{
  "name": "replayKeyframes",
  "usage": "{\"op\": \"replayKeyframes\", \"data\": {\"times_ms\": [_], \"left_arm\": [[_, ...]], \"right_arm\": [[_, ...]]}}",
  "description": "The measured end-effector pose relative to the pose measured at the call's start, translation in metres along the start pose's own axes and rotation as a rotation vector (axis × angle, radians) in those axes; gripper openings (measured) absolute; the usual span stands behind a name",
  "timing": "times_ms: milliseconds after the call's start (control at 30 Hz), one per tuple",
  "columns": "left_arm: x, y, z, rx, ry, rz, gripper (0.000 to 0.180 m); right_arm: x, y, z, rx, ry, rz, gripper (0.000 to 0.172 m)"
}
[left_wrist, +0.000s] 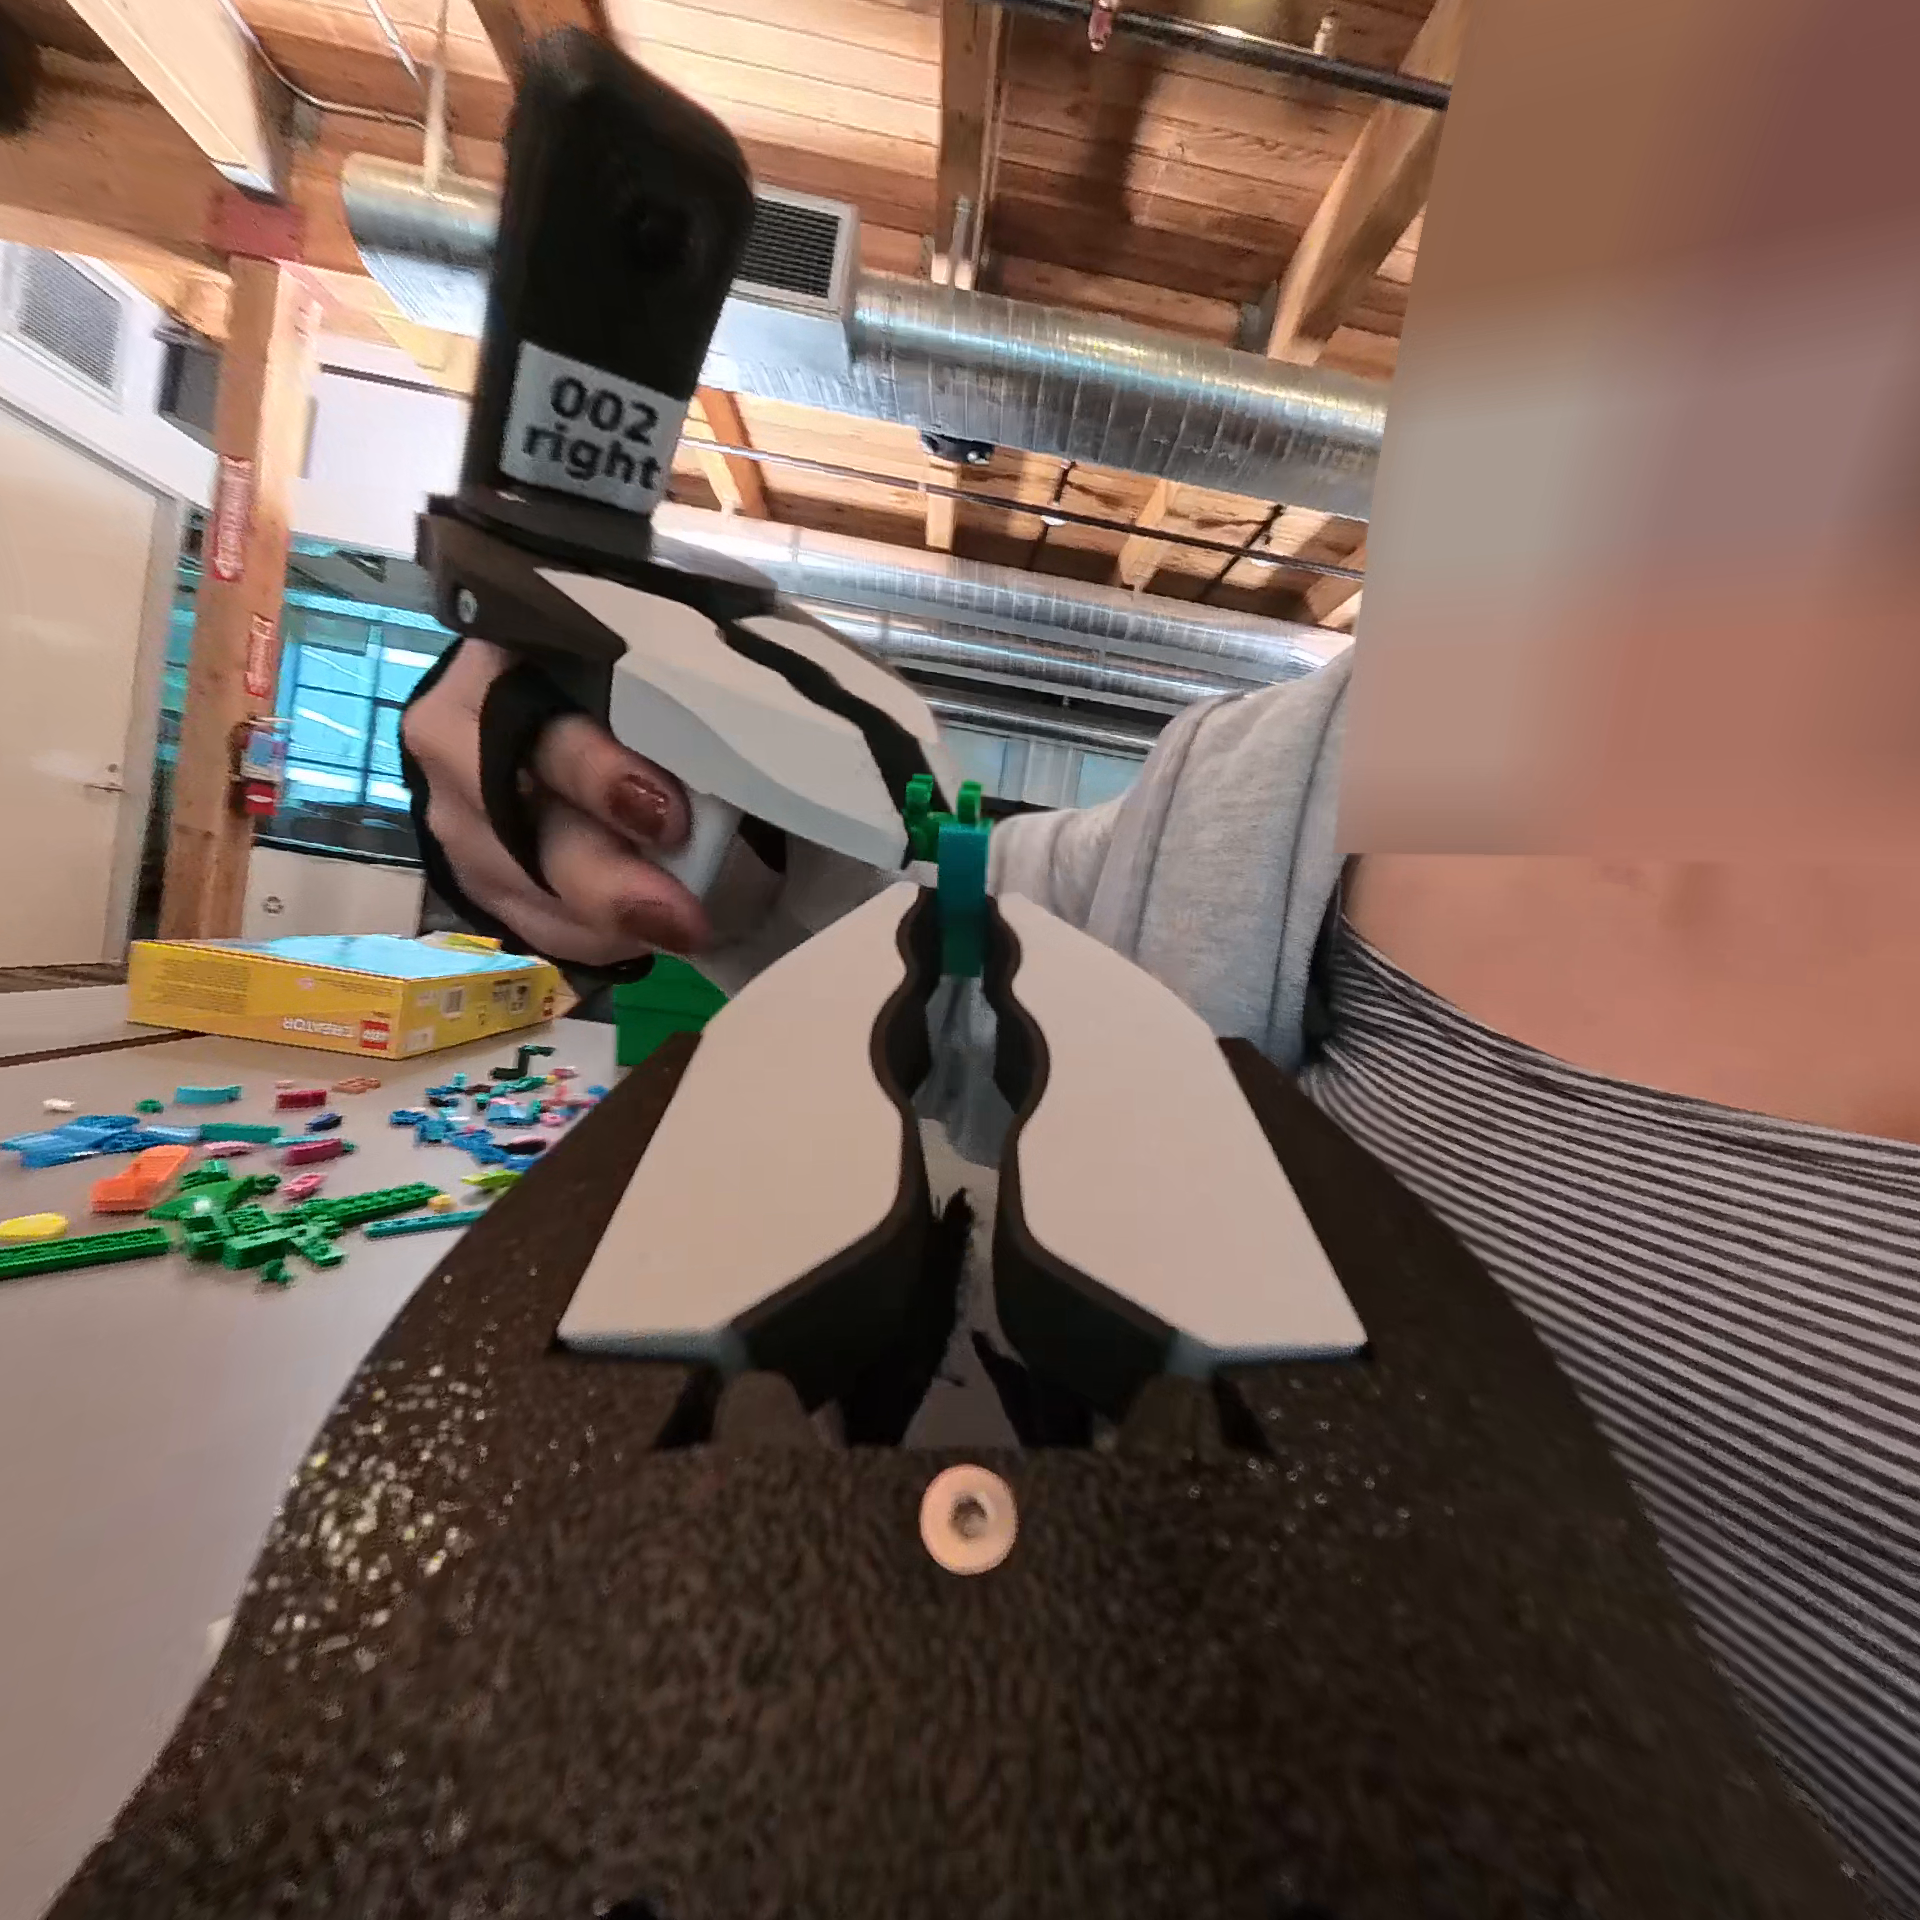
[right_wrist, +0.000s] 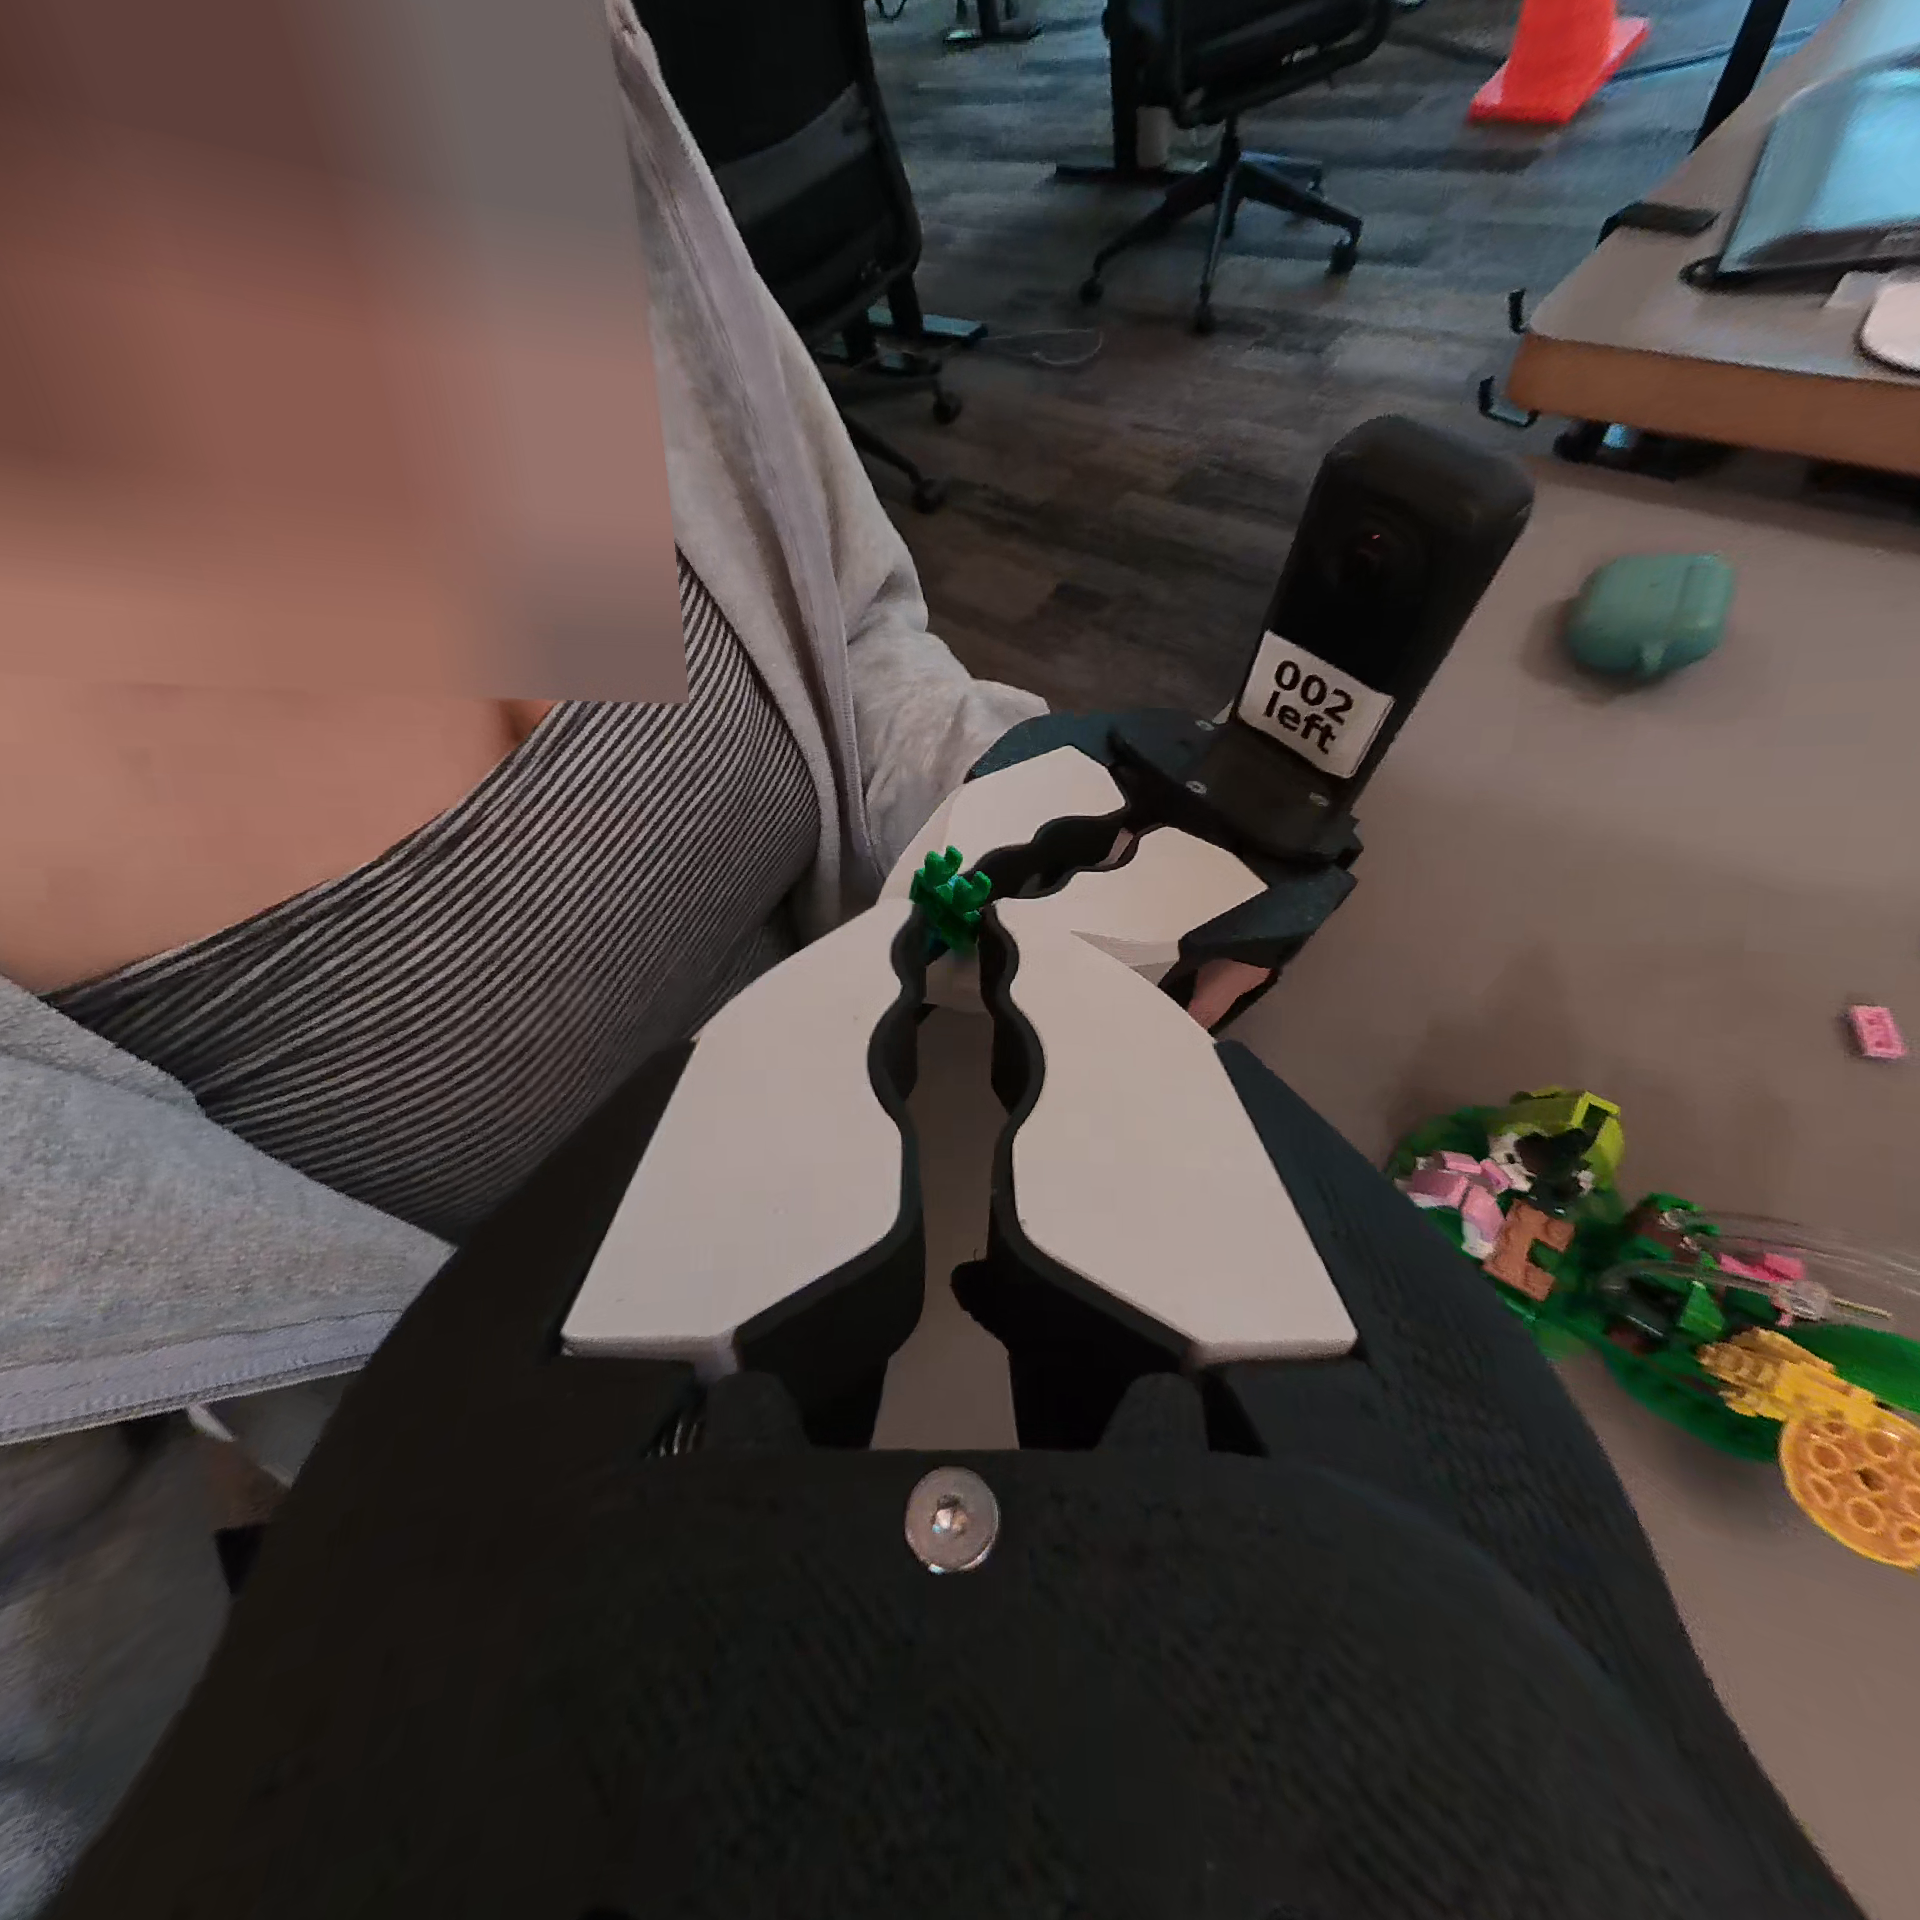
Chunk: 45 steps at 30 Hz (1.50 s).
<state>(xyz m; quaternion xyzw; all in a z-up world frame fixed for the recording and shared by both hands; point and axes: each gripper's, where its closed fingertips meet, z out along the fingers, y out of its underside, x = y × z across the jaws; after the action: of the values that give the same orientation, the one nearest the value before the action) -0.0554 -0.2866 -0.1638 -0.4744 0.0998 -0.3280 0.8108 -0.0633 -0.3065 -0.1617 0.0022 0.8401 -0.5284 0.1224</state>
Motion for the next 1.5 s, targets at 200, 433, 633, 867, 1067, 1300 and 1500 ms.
{"op": "replayKeyframes", "data": {"times_ms": [200, 433, 633, 867, 1067, 1300, 1500], "left_arm": [[-0.013, -0.012, -0.011, 0.041, -0.129, 0.102, 0.007], [-0.02, -0.011, -0.012, 0.057, -0.165, 0.132, 0.007], [-0.047, -0.017, -0.021, 0.03, -0.493, 0.42, 0.008], [-0.061, -0.052, -0.06, 0.077, -0.881, 0.735, 0.008], [-0.068, -0.07, -0.086, 0.151, -1.008, 0.712, 0.007], [-0.07, -0.073, -0.095, 0.205, -0.998, 0.63, 0.007], [-0.069, -0.069, -0.087, 0.151, -0.956, 0.645, 0.007]], "right_arm": [[0.02, -0.012, -0.013, 0.047, 0.287, -0.238, 0.003], [0.051, -0.016, -0.037, 0.026, 0.525, -0.3, 0.003], [0.183, 0.019, -0.071, -0.405, 0.853, -0.273, 0.003], [0.326, 0.098, -0.071, -0.87, 0.858, -0.342, 0.003], [0.36, 0.109, -0.055, -0.928, 0.816, -0.326, 0.003], [0.364, 0.108, -0.046, -0.902, 0.795, -0.282, 0.013], [0.341, 0.086, -0.06, -0.755, 0.843, -0.209, 0.023]]}}
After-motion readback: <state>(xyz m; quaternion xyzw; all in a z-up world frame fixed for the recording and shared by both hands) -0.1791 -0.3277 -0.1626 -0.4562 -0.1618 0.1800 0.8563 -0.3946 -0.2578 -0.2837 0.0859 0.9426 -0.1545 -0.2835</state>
